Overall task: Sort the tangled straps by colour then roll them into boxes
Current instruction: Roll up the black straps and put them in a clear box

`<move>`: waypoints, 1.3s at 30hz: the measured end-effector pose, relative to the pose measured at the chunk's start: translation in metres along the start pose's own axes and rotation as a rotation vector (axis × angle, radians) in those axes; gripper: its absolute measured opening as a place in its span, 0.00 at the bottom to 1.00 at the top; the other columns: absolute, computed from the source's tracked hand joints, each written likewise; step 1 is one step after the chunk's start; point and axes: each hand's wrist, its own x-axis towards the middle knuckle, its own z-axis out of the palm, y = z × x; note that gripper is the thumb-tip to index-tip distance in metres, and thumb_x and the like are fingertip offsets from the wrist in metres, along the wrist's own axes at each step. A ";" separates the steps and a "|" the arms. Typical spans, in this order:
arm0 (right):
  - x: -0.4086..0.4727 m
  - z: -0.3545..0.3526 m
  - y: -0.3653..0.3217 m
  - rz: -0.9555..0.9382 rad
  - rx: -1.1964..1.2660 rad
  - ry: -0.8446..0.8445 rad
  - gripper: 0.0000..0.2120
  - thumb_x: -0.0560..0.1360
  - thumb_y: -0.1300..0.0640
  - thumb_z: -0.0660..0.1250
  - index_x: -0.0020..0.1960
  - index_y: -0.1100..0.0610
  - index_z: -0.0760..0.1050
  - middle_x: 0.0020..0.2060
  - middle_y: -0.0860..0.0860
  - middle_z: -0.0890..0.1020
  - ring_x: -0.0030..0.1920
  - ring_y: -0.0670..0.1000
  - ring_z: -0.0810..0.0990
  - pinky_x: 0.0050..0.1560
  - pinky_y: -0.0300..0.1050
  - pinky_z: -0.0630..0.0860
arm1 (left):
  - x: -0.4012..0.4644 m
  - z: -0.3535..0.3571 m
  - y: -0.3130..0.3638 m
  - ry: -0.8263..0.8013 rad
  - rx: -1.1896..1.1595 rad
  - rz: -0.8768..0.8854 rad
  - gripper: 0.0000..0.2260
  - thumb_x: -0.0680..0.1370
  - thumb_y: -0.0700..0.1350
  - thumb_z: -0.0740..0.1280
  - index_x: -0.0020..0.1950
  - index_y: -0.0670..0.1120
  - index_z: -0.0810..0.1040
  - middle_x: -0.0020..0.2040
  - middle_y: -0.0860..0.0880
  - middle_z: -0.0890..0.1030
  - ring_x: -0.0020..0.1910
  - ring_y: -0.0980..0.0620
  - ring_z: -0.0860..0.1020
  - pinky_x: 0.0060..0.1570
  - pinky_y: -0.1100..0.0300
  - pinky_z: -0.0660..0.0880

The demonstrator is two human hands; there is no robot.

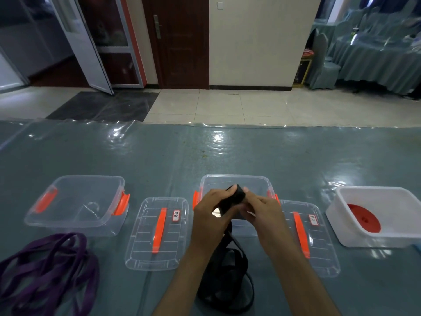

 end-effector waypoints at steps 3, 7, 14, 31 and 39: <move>0.003 0.001 0.004 0.017 -0.088 0.005 0.18 0.83 0.54 0.67 0.45 0.67 0.85 0.39 0.60 0.87 0.43 0.55 0.88 0.46 0.43 0.84 | 0.002 -0.002 -0.002 0.000 0.009 -0.032 0.17 0.75 0.36 0.77 0.63 0.46 0.84 0.54 0.56 0.85 0.56 0.50 0.84 0.55 0.56 0.81; 0.010 -0.002 0.006 -0.104 -0.195 0.027 0.11 0.81 0.56 0.69 0.47 0.62 0.85 0.40 0.58 0.87 0.44 0.59 0.88 0.46 0.48 0.85 | 0.003 -0.004 -0.001 -0.006 -0.075 -0.142 0.17 0.76 0.36 0.76 0.64 0.47 0.84 0.54 0.53 0.85 0.57 0.47 0.83 0.56 0.58 0.81; 0.008 -0.012 -0.008 -0.306 -0.153 -0.205 0.10 0.79 0.63 0.70 0.59 0.58 0.84 0.48 0.55 0.89 0.49 0.55 0.88 0.51 0.47 0.85 | 0.006 -0.006 0.012 -0.033 -0.191 -0.208 0.16 0.76 0.37 0.76 0.63 0.47 0.85 0.54 0.49 0.86 0.53 0.52 0.83 0.52 0.59 0.79; 0.002 -0.028 -0.037 -0.282 0.078 -0.315 0.12 0.75 0.62 0.75 0.54 0.67 0.78 0.48 0.60 0.88 0.52 0.60 0.88 0.54 0.56 0.85 | 0.011 0.022 0.070 0.267 -0.527 -0.386 0.17 0.73 0.35 0.78 0.54 0.42 0.72 0.48 0.40 0.85 0.49 0.44 0.85 0.49 0.59 0.80; -0.004 -0.006 -0.035 -0.475 -0.070 -0.252 0.06 0.76 0.64 0.76 0.51 0.61 0.81 0.47 0.54 0.86 0.53 0.53 0.86 0.50 0.44 0.84 | 0.008 0.011 0.083 0.330 -0.491 -0.357 0.20 0.71 0.45 0.78 0.62 0.43 0.80 0.55 0.43 0.87 0.58 0.46 0.85 0.56 0.60 0.79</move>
